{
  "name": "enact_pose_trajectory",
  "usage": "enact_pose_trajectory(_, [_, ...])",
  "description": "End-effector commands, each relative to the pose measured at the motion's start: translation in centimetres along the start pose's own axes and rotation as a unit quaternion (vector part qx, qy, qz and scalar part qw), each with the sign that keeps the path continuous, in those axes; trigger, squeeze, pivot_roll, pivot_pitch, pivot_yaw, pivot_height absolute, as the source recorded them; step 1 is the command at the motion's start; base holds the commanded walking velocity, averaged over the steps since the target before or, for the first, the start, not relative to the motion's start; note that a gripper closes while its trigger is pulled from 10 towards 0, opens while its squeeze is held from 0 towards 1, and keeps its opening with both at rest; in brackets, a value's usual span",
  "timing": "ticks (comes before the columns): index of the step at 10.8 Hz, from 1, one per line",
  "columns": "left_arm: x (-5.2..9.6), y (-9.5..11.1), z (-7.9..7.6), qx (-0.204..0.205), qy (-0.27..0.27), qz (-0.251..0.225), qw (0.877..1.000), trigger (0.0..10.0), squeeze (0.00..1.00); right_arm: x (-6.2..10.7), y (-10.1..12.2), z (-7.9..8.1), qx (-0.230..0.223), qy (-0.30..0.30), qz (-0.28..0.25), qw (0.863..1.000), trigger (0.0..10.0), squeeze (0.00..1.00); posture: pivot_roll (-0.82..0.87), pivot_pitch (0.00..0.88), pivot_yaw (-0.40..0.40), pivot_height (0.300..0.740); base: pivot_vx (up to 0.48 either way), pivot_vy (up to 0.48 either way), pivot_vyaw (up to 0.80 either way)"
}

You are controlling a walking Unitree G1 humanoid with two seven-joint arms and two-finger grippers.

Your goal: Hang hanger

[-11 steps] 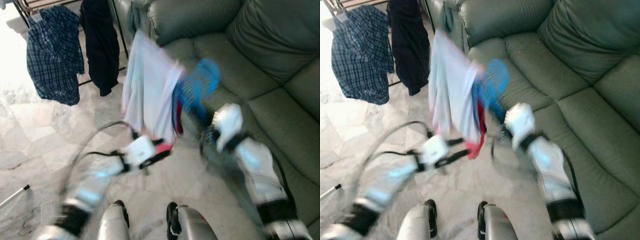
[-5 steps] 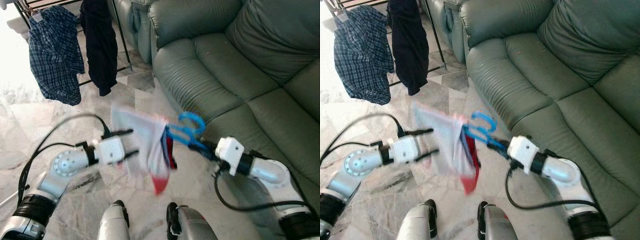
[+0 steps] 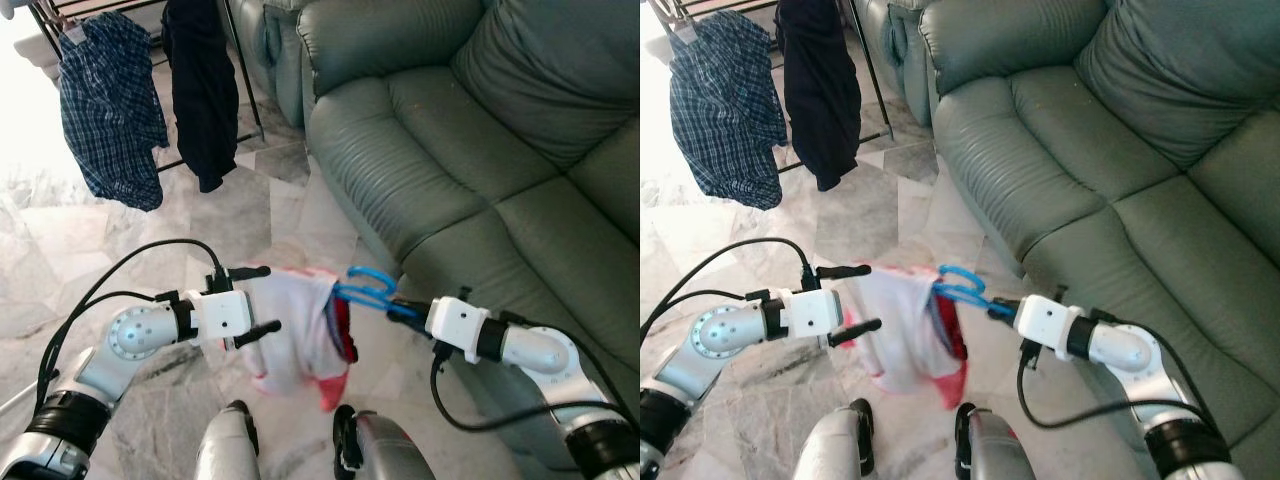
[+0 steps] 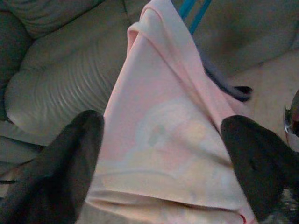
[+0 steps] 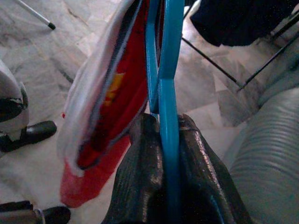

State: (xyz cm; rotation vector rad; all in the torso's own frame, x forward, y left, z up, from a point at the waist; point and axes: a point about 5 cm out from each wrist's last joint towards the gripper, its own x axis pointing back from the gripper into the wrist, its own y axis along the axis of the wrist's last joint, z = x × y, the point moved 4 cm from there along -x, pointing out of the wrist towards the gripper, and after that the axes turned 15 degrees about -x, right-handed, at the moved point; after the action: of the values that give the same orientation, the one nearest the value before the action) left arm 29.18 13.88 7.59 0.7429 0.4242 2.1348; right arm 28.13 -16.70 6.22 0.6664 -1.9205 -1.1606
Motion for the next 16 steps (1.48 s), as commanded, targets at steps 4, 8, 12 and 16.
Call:
enact_pose_trajectory(4, [-0.6, -0.6, -0.6, -0.008, -0.018, 0.008, 1.0, 10.0, 0.55, -0.5, 1.4, 1.3, 0.014, 0.014, -0.057, 0.998, 10.0, 0.0, -0.03, 0.204, -0.021, 0.74, 0.0, 0.0, 0.0])
enact_pose_trajectory(8, [-1.9, -1.3, 0.8, -0.022, 0.009, 0.028, 0.999, 10.0, 0.0, -0.5, 1.9, 2.0, 0.047, 0.043, -0.065, 0.996, 10.0, 0.0, -0.04, 0.202, -0.023, 0.74, 0.0, 0.0, 0.0])
enact_pose_trajectory(12, [-1.7, -1.1, 0.9, -0.018, 0.007, 0.019, 1.0, 10.0, 0.0, -1.4, 2.0, -0.7, 0.031, -0.074, -0.079, 0.994, 10.0, 0.0, -0.03, 0.206, -0.027, 0.74, 0.0, 0.0, 0.0])
enact_pose_trajectory(16, [0.3, -2.2, 3.3, -0.036, 0.085, 0.047, 0.995, 10.0, 0.0, -1.1, 0.4, -1.6, -0.007, -0.095, -0.037, 0.995, 10.0, 0.0, -0.03, 0.21, -0.03, 0.74, 0.0, 0.0, 0.0])
